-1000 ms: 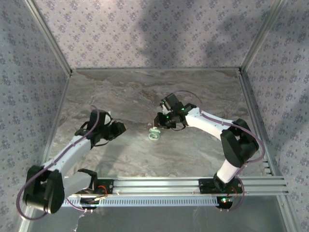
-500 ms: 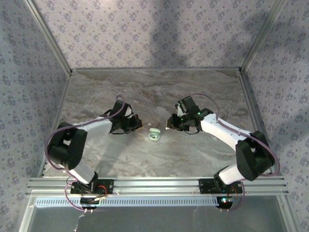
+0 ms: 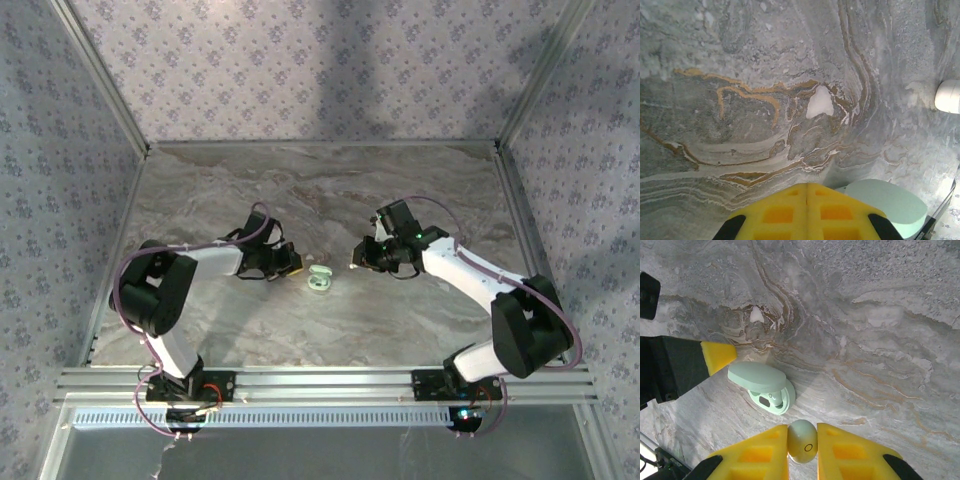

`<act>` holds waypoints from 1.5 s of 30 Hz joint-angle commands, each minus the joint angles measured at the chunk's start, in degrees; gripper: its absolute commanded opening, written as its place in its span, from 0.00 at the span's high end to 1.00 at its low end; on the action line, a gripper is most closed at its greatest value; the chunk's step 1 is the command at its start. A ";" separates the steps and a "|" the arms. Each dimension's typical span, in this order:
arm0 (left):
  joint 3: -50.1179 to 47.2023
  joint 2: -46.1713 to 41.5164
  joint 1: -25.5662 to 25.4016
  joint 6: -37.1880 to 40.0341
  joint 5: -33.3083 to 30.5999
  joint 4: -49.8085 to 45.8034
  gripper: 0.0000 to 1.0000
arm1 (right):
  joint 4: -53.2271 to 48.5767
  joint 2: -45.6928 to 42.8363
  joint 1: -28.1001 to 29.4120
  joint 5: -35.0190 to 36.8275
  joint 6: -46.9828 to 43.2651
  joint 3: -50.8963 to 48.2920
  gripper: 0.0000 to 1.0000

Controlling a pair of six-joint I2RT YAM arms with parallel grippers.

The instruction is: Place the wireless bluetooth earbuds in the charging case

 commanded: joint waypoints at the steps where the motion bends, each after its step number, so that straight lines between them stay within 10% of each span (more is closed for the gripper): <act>1: -0.66 0.31 -0.99 -1.14 1.26 1.88 1.00 | -0.02 -1.01 -0.51 -0.93 -1.13 -0.53 0.81; 45: -6.55 -5.92 -11.12 -9.36 -4.49 5.97 1.00 | 1.00 -0.65 -0.59 -2.16 -1.22 -1.45 0.81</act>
